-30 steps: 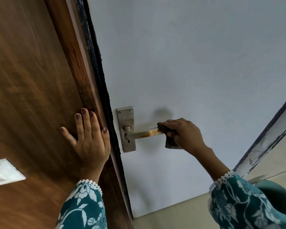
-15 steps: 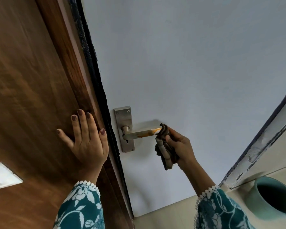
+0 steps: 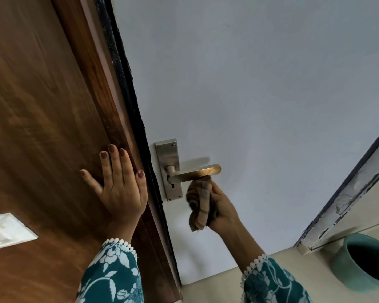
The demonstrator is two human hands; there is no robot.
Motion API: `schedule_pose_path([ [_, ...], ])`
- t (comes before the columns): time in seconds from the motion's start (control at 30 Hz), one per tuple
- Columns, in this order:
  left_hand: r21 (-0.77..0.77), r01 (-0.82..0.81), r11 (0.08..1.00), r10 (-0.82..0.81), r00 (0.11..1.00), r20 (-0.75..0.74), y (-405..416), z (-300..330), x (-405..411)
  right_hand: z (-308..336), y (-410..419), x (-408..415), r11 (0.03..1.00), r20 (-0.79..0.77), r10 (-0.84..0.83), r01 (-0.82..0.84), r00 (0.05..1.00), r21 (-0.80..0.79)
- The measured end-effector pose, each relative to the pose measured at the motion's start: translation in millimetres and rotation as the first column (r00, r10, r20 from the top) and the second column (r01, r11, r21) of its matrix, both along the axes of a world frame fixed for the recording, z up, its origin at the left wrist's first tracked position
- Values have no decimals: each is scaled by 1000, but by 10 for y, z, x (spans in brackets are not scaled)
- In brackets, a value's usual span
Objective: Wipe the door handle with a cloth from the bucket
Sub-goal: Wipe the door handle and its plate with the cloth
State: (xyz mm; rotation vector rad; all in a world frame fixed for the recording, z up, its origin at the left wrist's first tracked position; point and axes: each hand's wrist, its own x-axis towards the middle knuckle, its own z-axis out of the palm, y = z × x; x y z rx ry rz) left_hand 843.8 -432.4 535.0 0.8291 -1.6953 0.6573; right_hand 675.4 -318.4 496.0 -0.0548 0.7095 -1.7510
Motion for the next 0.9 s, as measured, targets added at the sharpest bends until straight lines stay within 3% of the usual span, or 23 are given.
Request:
schedule_pose_path([
  [0.13,-2,-4,1000,4,1000,-3,-3,-7,-2,-90,-11,-161,1000,104,10,-9,995,-11],
  [0.47,9,-14,1000,13,1000,8,-27,-25,34,68,-220,400,971,203,237,-232,950,-48],
  [0.63,-7,-5,1000,5,1000,-13,-46,-24,-19,155,-37,172,959,342,255,-193,904,-206],
  [0.9,-5,-1,1000,1,1000,-7,-35,-21,-6,160,-243,558,961,320,277,-266,906,-78],
])
